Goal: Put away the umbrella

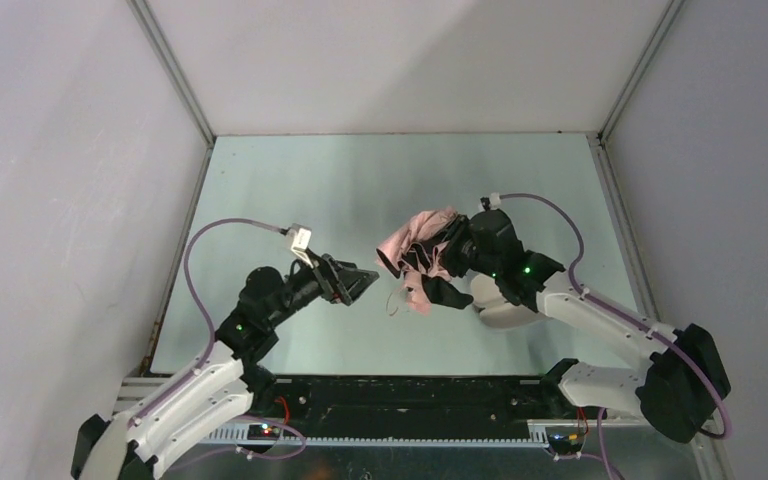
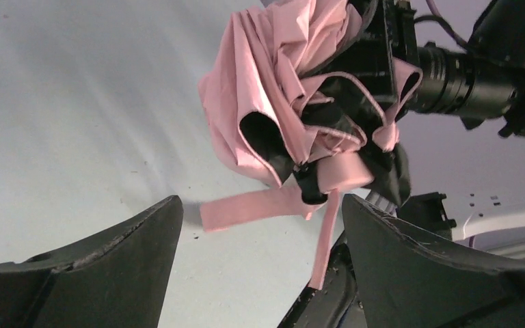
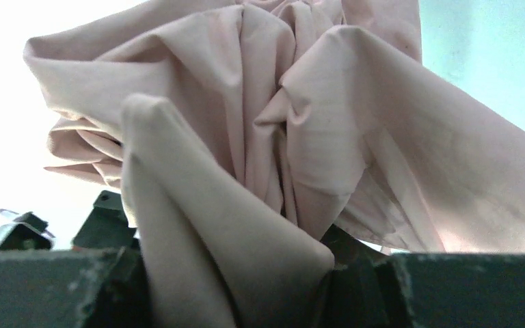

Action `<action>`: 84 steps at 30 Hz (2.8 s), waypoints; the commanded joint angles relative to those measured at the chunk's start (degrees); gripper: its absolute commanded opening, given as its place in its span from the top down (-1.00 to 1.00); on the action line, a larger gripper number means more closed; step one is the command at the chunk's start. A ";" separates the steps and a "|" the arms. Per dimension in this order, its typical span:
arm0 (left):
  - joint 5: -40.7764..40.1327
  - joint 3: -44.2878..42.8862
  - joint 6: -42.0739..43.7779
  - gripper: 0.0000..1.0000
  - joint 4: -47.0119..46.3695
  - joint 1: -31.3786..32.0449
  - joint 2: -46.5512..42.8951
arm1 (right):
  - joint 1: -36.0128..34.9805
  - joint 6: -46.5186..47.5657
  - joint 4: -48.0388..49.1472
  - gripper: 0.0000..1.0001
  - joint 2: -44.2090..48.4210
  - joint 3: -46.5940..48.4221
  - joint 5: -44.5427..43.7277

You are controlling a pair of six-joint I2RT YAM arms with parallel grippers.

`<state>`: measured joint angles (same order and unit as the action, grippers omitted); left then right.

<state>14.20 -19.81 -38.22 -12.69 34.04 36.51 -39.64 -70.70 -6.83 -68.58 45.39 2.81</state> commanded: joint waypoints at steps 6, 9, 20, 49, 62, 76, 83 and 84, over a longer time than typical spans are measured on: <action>-4.75 4.98 9.12 -0.81 -17.28 11.26 2.13 | 2.97 -10.04 -2.25 1.00 4.32 7.27 7.46; -5.14 5.80 13.90 -0.79 -22.50 13.56 3.75 | 3.03 -11.68 -1.19 1.00 4.98 8.54 6.81; -6.66 2.81 19.61 -0.69 -34.30 17.44 16.79 | 1.33 -16.76 0.47 1.00 5.36 12.26 5.61; -1.97 -1.57 16.31 1.00 -15.32 6.53 16.92 | 14.56 -3.96 -20.59 1.00 14.95 13.29 1.06; -11.22 -3.75 18.57 0.35 -2.14 6.31 12.69 | 19.51 -4.82 -19.77 1.00 14.25 12.87 7.68; -5.05 -5.09 15.54 -0.96 -16.90 9.81 15.72 | 11.22 -12.63 -17.71 1.00 10.50 12.97 0.20; 0.73 -9.54 17.95 -0.99 -16.25 10.13 18.09 | 5.62 -16.21 -19.82 1.00 5.46 13.00 -4.81; 1.18 -9.85 19.35 -0.99 -15.58 10.22 18.36 | 5.18 -16.35 -19.63 1.00 4.59 12.98 -5.26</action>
<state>11.90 -25.87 -22.22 -26.55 43.77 54.30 -32.36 -83.88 -29.04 -62.30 55.27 2.00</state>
